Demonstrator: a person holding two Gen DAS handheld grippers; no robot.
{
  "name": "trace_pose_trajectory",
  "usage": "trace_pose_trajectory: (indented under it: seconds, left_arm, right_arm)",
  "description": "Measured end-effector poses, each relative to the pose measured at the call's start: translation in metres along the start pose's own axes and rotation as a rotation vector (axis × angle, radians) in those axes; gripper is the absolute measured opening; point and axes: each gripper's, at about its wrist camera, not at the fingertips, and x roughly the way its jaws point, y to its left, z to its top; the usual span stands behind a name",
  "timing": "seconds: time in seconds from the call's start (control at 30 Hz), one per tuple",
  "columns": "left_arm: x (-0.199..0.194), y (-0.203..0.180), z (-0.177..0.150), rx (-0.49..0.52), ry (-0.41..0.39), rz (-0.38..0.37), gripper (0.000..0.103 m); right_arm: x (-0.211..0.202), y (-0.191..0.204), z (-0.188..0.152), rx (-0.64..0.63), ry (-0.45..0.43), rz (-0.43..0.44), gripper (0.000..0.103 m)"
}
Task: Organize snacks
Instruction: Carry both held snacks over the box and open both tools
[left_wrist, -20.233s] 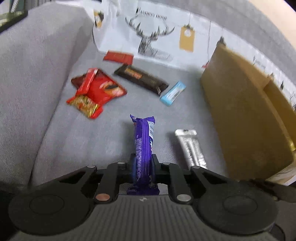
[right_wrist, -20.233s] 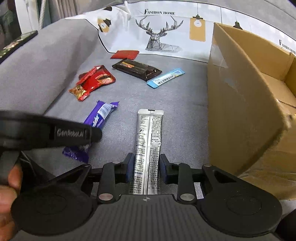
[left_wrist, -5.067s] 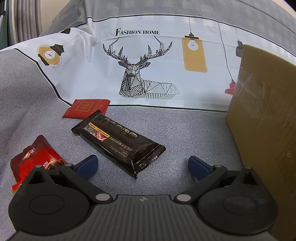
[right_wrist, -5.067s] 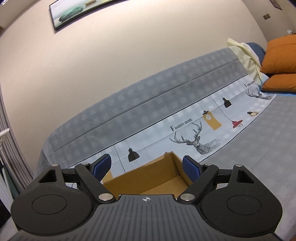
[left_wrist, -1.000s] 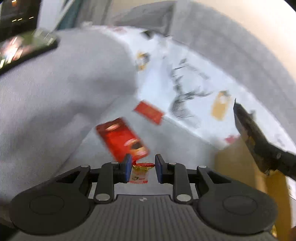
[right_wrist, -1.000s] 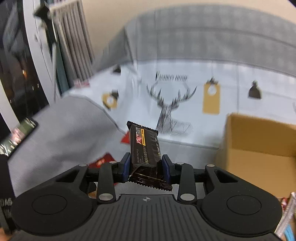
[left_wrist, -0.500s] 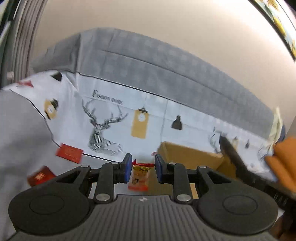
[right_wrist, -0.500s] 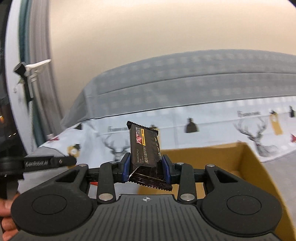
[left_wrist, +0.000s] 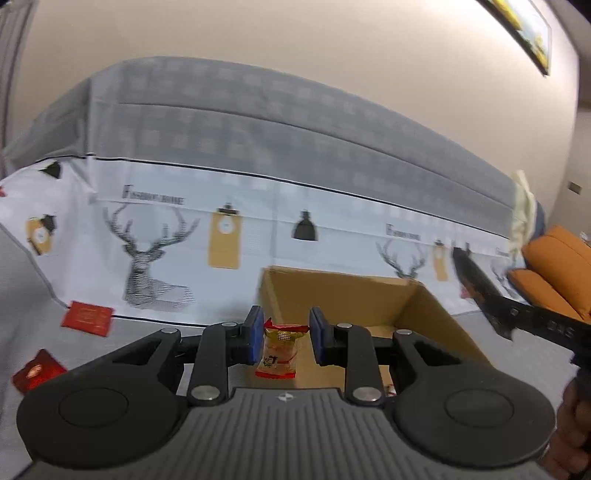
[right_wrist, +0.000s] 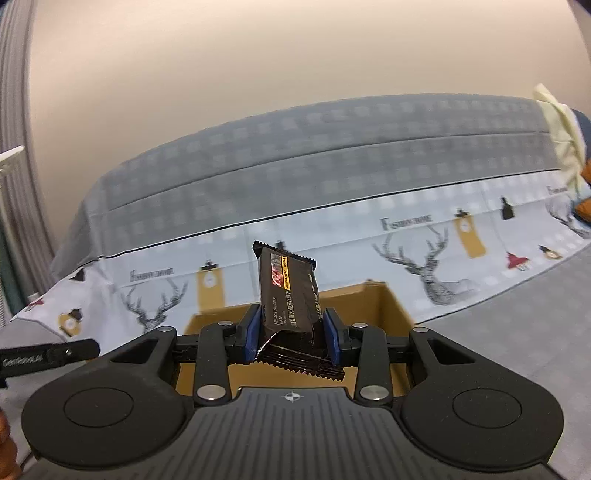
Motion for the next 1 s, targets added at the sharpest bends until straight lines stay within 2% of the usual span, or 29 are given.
trace_pose_trajectory:
  seconds: [0.2, 0.33, 0.83, 0.93, 0.97, 1.0]
  left_arm:
    - [0.0, -0.028, -0.007, 0.074, -0.03, -0.089, 0.029]
    - [0.002, -0.039, -0.011, 0.108, -0.032, -0.108, 0.029]
    - [0.012, -0.047, -0.012, 0.097, -0.008, -0.134, 0.029]
    - [0.012, -0.047, -0.012, 0.08, -0.001, -0.188, 0.03]
    - [0.013, -0.047, -0.012, 0.066, 0.013, -0.231, 0.039]
    - [0.014, -0.047, -0.011, 0.053, 0.025, -0.26, 0.061]
  right_arm:
    - [0.0, -0.007, -0.004, 0.0, 0.011, -0.037, 0.038]
    - [0.0, -0.009, -0.004, -0.008, 0.015, -0.048, 0.038]
    - [0.0, -0.008, -0.006, -0.02, 0.018, -0.066, 0.038]
    - [0.001, -0.008, -0.007, -0.02, 0.025, -0.064, 0.038]
    - [0.002, -0.008, -0.007, -0.017, 0.036, -0.06, 0.039]
    - [0.003, -0.008, -0.008, -0.015, 0.046, -0.058, 0.041]
